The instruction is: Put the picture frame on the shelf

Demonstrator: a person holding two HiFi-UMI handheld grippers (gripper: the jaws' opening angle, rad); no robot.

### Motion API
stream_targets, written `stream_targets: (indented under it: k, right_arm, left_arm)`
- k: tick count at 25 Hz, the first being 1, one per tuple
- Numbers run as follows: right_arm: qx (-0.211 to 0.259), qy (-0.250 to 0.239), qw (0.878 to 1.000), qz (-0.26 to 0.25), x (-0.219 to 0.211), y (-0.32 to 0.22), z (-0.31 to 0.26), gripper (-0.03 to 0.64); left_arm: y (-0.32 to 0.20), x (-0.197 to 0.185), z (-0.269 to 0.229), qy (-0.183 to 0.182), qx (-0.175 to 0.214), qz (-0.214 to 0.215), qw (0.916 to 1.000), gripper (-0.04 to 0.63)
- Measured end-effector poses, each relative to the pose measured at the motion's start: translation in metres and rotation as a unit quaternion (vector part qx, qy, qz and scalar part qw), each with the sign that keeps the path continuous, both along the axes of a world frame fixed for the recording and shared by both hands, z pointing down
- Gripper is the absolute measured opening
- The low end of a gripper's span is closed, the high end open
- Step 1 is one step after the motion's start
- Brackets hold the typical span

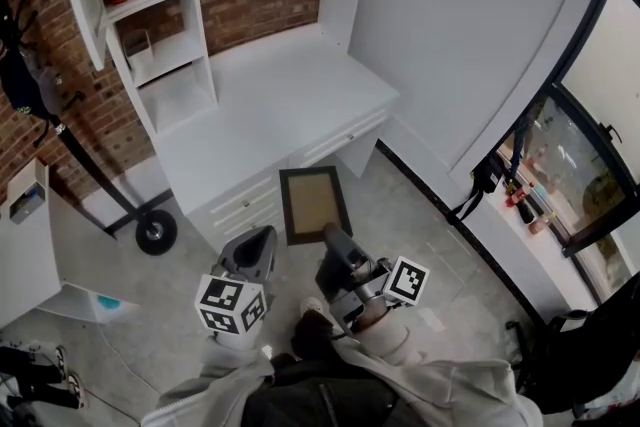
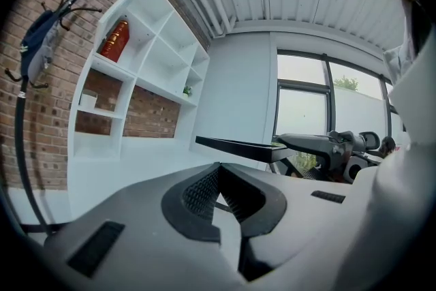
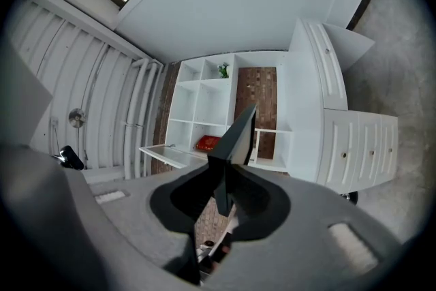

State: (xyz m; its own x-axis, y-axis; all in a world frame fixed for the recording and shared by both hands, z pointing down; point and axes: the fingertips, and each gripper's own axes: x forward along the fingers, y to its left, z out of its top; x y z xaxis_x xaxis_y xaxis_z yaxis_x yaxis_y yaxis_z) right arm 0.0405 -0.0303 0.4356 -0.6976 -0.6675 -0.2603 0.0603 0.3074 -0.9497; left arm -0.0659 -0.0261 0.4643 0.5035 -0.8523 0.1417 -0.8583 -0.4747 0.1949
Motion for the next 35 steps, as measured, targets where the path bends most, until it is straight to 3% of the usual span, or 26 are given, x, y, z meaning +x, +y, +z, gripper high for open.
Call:
stream_targets:
  k: [19, 35]
  right_arm:
    - [-0.004, -0.005, 1.0, -0.023, 0.038, -0.127, 0.01, 0.071]
    - [-0.025, -0.007, 0.999, -0.037, 0.038, -0.184, 0.031, 0.071]
  left_arm:
    - [-0.128, 0.034, 0.001, 0.0, 0.02, -0.03, 0.9993, 0.003]
    - [-0.181, 0.041, 0.018, 0.005, 0.003, -0.035, 0.9994, 0.003]
